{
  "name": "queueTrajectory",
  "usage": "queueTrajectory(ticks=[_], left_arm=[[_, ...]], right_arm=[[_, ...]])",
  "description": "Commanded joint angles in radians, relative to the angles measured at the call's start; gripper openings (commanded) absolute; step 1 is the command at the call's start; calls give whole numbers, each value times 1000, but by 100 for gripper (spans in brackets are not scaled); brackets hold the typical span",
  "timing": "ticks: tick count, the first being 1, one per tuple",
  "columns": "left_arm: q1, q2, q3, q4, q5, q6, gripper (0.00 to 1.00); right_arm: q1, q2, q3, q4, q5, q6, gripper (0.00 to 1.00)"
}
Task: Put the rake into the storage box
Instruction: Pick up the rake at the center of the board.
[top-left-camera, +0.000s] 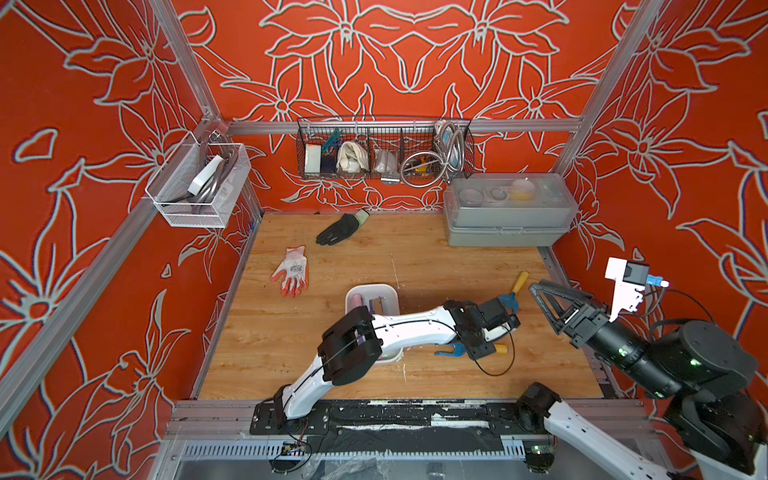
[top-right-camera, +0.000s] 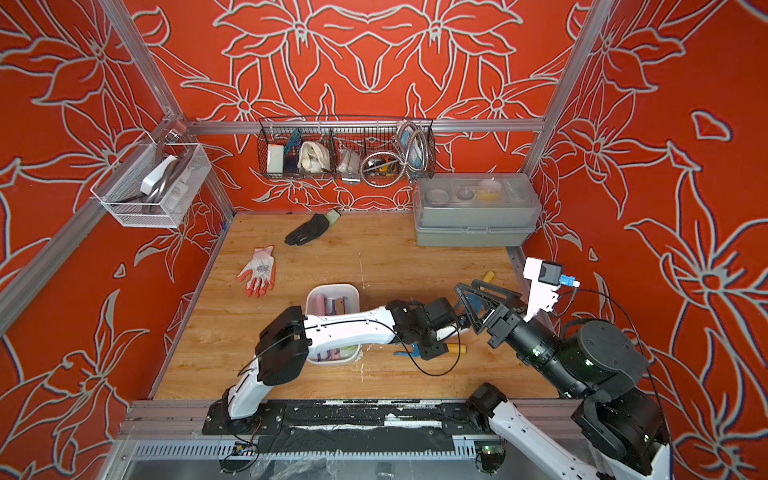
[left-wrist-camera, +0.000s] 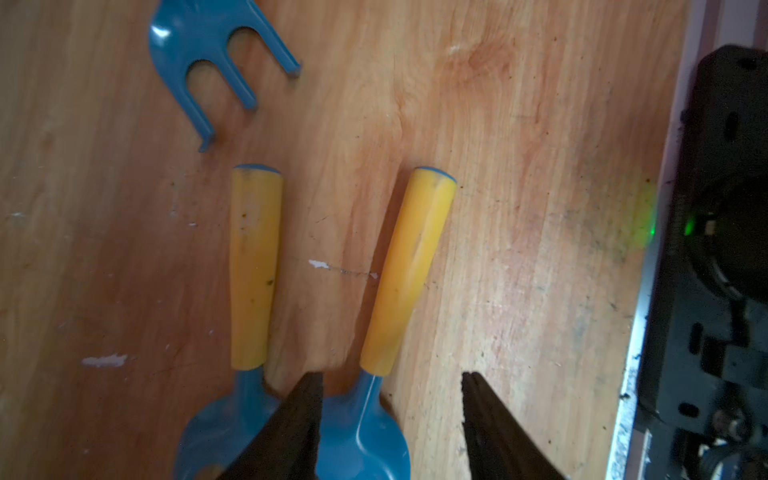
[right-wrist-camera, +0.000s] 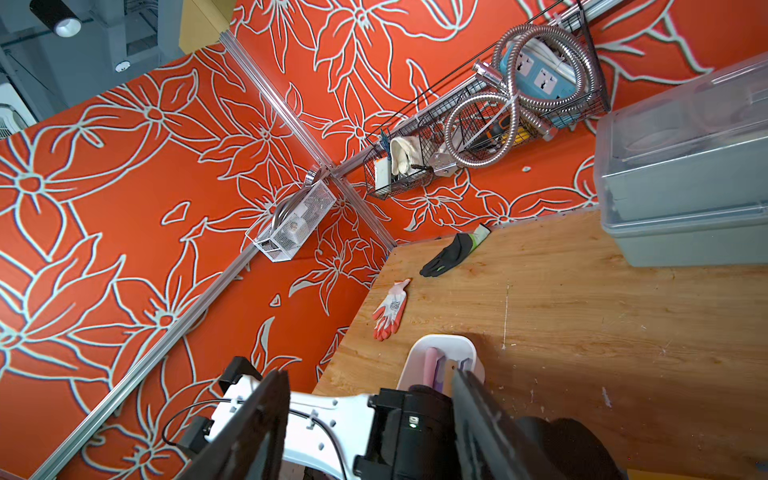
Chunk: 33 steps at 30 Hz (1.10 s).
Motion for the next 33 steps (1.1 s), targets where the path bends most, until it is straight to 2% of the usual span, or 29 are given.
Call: queueTrajectory(ticks=[1,14,33], left_arm=[[-3,53,53,-63,-12,27,56],[-4,204,229,-151,32,43,56],[-4,239,211,-167,54,52,46]], right_arm=[[-5,8,-26,5,-28,9,63],[-5,9,-126,27,-60,26,64],[-5,-8,-172,46,-34,35,64]])
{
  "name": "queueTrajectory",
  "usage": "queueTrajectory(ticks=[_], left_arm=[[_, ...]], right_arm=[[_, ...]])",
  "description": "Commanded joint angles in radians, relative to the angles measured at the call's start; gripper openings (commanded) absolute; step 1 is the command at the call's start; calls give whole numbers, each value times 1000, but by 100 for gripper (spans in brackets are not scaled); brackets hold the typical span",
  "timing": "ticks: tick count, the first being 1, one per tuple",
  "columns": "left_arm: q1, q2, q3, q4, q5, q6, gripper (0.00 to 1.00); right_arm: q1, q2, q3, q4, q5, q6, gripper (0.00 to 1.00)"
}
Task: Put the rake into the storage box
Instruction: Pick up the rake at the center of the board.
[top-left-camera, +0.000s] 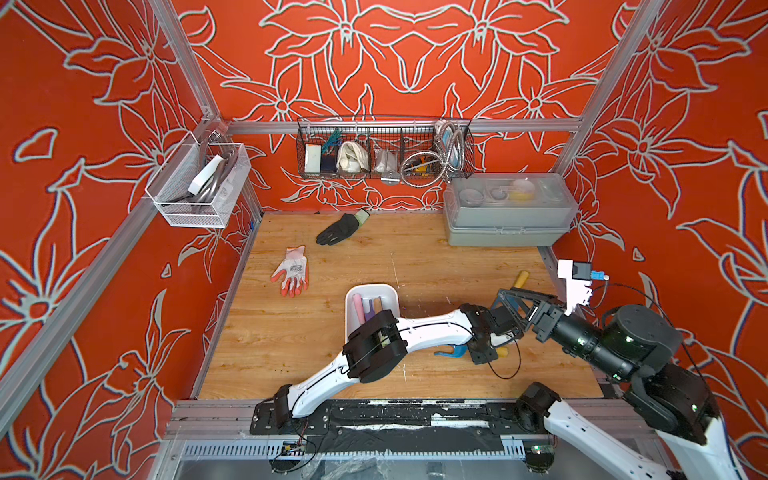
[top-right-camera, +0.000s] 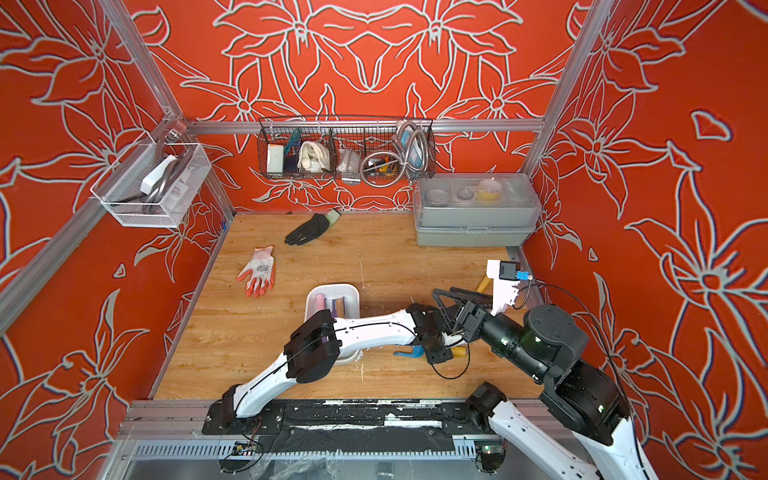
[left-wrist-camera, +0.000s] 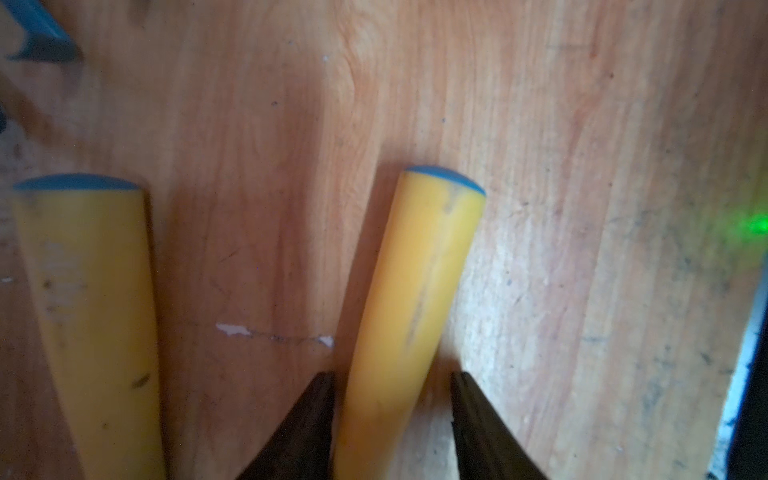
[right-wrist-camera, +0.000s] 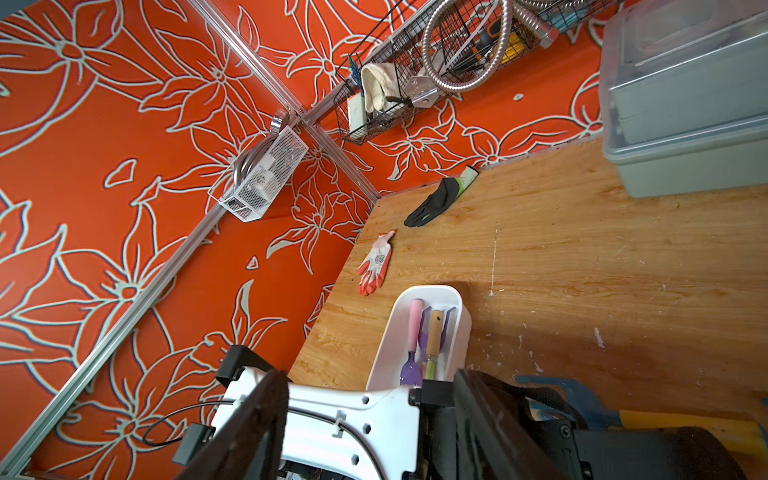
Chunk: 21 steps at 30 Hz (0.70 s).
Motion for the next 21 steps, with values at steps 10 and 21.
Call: queueTrajectory(ticks=[10,21], left_arm=[[-1,22,-31,-26,-39,27,33],[17,-29,-54,-14,-97,105,20]], right_arm=[[-5,-19,-30,31,-5,21,64],[-5,-27,-23,5,3,13,64]])
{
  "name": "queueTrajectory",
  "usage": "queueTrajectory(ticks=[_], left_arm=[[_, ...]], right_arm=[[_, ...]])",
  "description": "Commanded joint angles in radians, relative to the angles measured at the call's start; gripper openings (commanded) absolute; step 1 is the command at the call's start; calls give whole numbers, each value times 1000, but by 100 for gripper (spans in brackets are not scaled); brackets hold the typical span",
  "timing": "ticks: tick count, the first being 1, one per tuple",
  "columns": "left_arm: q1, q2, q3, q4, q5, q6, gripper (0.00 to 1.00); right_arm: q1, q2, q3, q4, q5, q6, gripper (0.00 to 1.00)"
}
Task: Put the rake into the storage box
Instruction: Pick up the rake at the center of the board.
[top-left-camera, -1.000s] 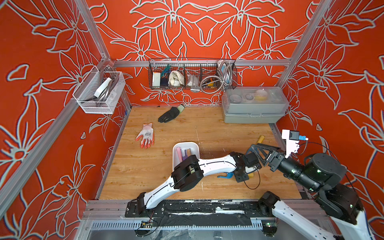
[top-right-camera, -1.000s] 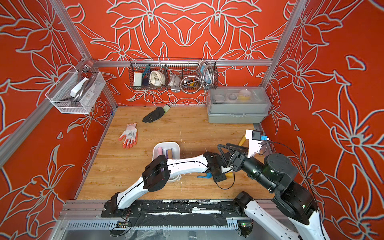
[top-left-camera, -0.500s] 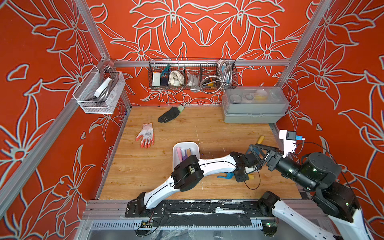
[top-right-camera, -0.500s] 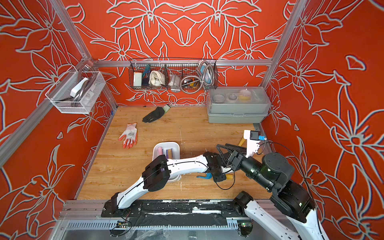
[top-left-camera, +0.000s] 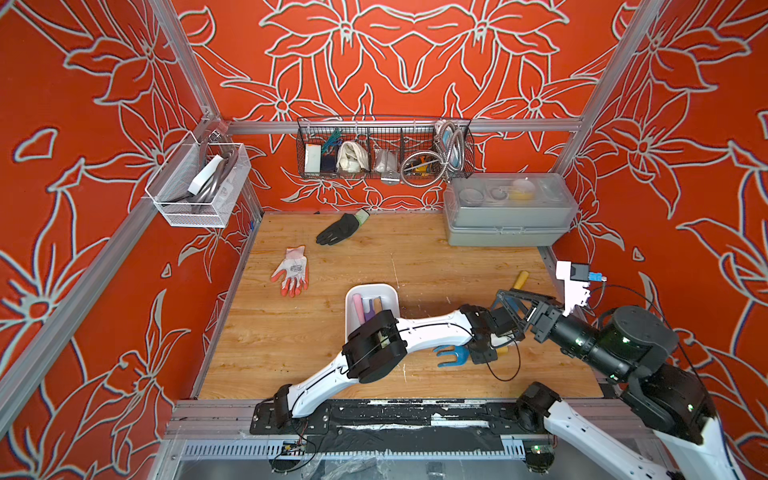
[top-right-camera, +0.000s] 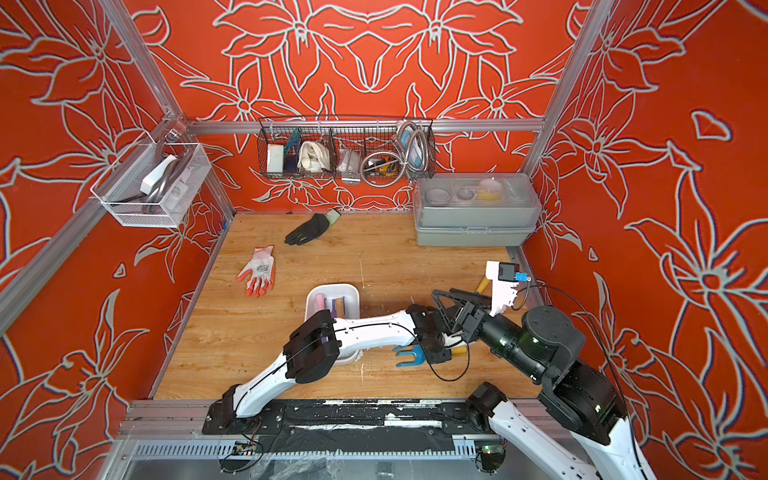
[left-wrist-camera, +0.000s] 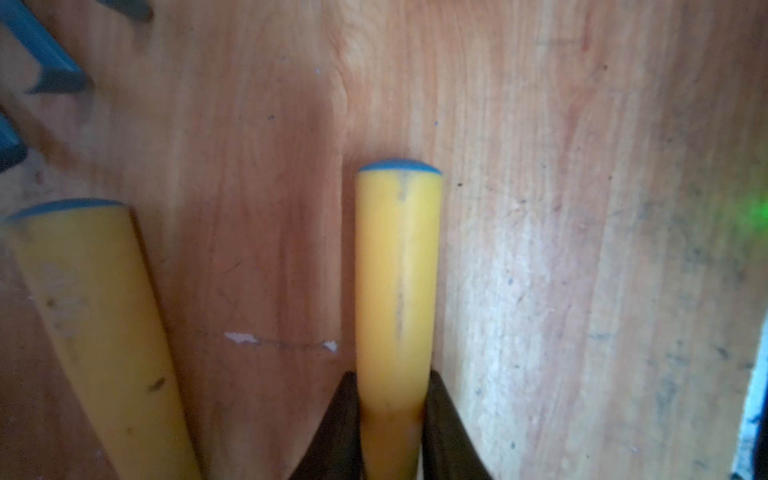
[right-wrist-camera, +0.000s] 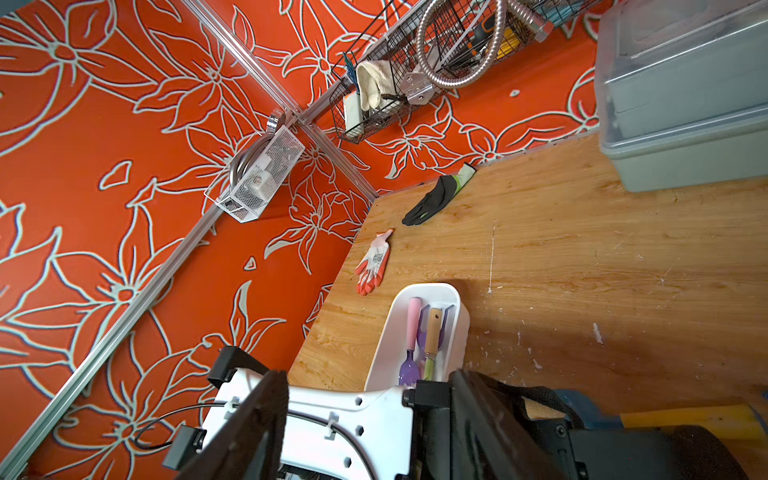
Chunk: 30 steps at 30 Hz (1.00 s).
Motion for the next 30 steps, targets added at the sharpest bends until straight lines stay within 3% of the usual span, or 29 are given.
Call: queueTrajectory(ticks=[1,12,21,30], left_arm=[[13,-29,-36,-40,-57,47,18],[14,-169,-126,-21,-87,57,9],[12,-391,-337,81,-99,-32,8],[14,-682,-621,179,-197,-187,9]], right_arm=[[-5,-15,3,-6,6,0,64],[-5,-7,52,-26,41,-35,64],[-5,1,160,-64,156,-131,65],[-5,36,181,-98,239,-213,65]])
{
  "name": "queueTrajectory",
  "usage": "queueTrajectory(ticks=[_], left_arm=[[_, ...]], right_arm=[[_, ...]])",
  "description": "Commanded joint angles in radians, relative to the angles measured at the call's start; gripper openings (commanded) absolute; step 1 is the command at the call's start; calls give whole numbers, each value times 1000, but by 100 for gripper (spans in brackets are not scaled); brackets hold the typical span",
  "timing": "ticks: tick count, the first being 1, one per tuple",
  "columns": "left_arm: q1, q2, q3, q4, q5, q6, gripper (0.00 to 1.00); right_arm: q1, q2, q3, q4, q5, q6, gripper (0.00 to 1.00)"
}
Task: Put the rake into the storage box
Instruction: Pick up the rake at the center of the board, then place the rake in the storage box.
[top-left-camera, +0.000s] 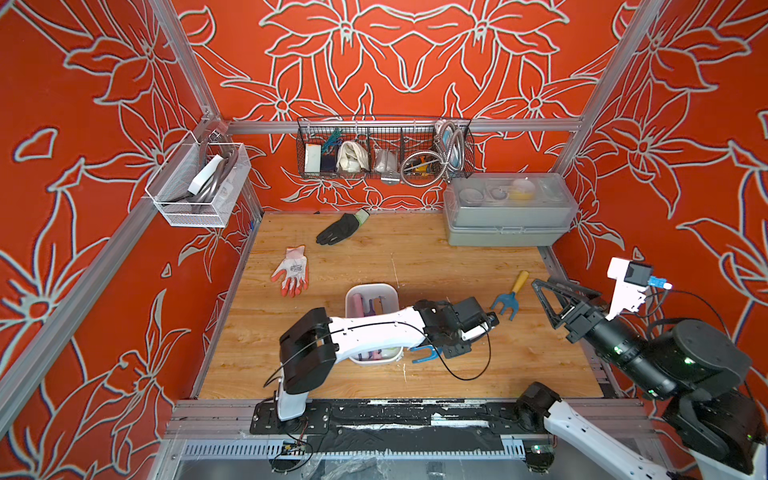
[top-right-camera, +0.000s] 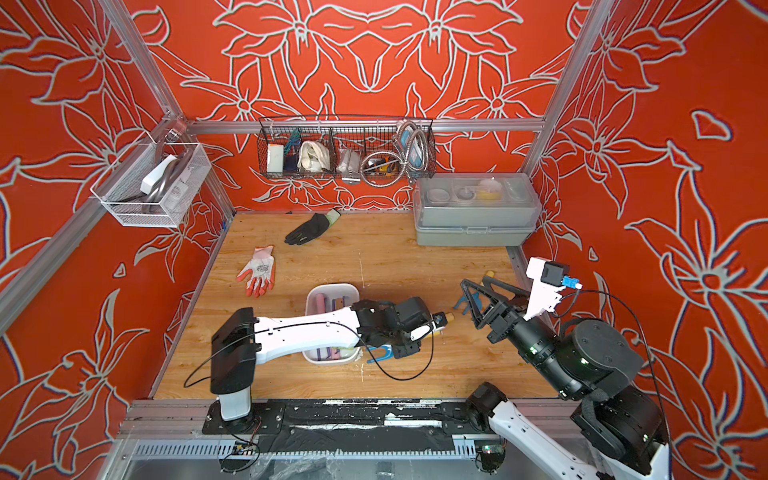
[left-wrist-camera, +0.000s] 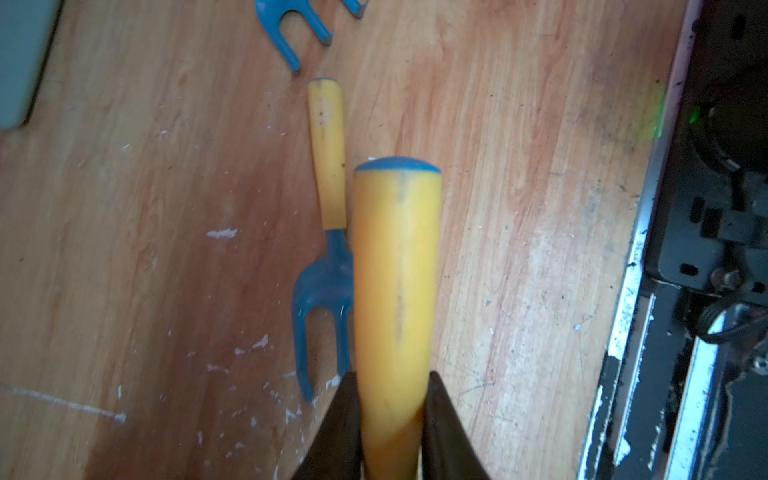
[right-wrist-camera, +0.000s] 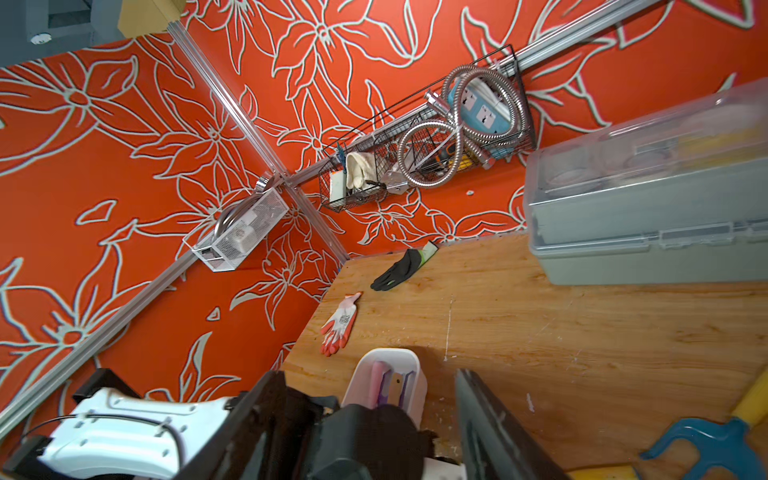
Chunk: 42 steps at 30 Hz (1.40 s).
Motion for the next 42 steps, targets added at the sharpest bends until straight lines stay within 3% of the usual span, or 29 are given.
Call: queueTrajectory(ticks=[1,7,12,17,27,32,42], left_arm=[[6,-119,-71,47,-64,-96,9],[71,-326,-214,45,-73,-209,11],[199,-523,-305,22,-32,-307,14],[338,-637,-339,-17,-8,-355,18],[533,-601,-364,-31,75,-491,19],[562,-532,-385,17,90,-566,19],[596,-433,-461,104,65,-623,19]], right_arm=[[-5,40,-17,-14,29,-45,65],[-5,114,-94,47,-12,-39,65],[-5,191,-143,101,-31,-45,65],[-5,281,-190,158,-130,-28,63],[-5,408,-321,305,-300,27,60],[-5,431,-373,346,-351,48,58],[-5,386,-435,331,-336,43,58]])
